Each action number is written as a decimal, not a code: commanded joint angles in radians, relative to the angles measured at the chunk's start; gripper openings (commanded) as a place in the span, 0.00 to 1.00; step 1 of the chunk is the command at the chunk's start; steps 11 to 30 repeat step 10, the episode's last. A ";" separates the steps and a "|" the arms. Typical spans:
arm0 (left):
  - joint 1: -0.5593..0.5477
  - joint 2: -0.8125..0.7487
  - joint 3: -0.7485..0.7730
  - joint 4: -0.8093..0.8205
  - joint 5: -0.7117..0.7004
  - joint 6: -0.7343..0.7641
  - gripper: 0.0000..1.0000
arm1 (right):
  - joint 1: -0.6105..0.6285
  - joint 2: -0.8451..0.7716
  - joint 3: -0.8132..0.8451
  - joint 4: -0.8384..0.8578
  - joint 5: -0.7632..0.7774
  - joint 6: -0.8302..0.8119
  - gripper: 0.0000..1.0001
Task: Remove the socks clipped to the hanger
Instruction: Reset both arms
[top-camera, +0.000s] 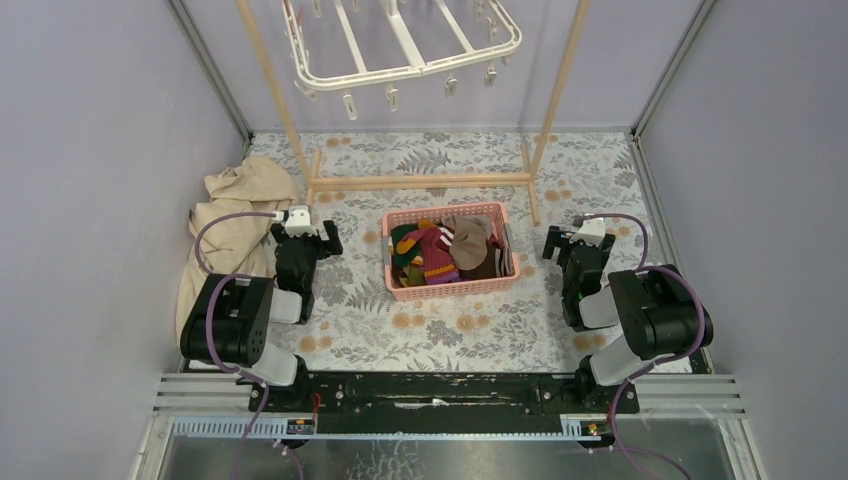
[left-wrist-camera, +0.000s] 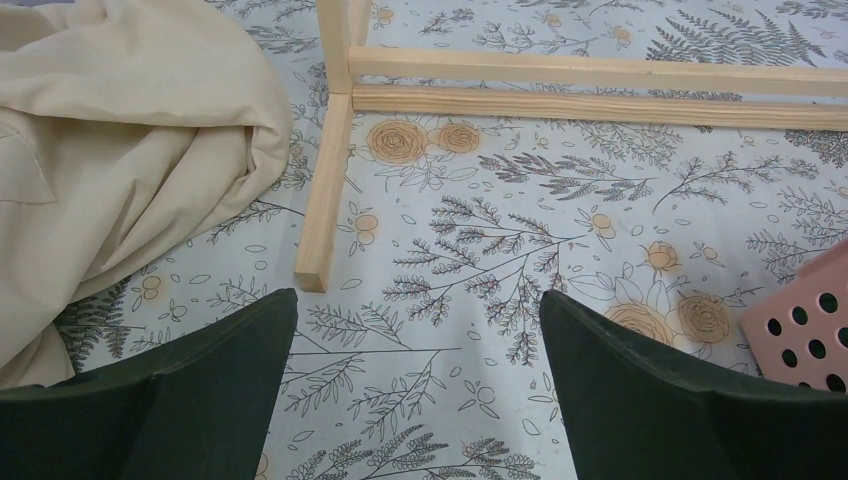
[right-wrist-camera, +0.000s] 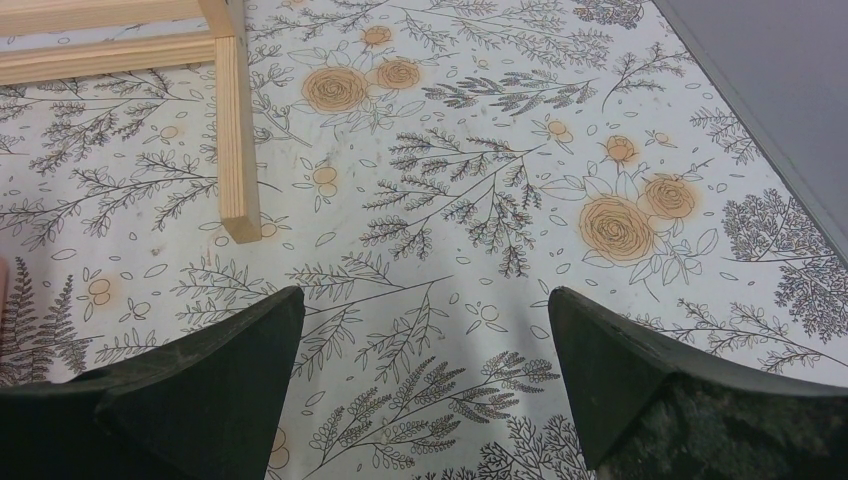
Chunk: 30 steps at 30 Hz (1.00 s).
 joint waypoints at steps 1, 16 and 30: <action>0.004 0.008 0.003 0.084 -0.017 0.001 0.99 | -0.005 -0.009 0.021 0.036 -0.003 0.005 1.00; 0.004 0.008 0.005 0.084 -0.017 0.001 0.99 | -0.005 -0.009 0.036 0.003 -0.008 0.008 0.99; 0.004 0.008 0.005 0.084 -0.017 0.001 0.99 | -0.005 -0.009 0.036 0.003 -0.008 0.008 0.99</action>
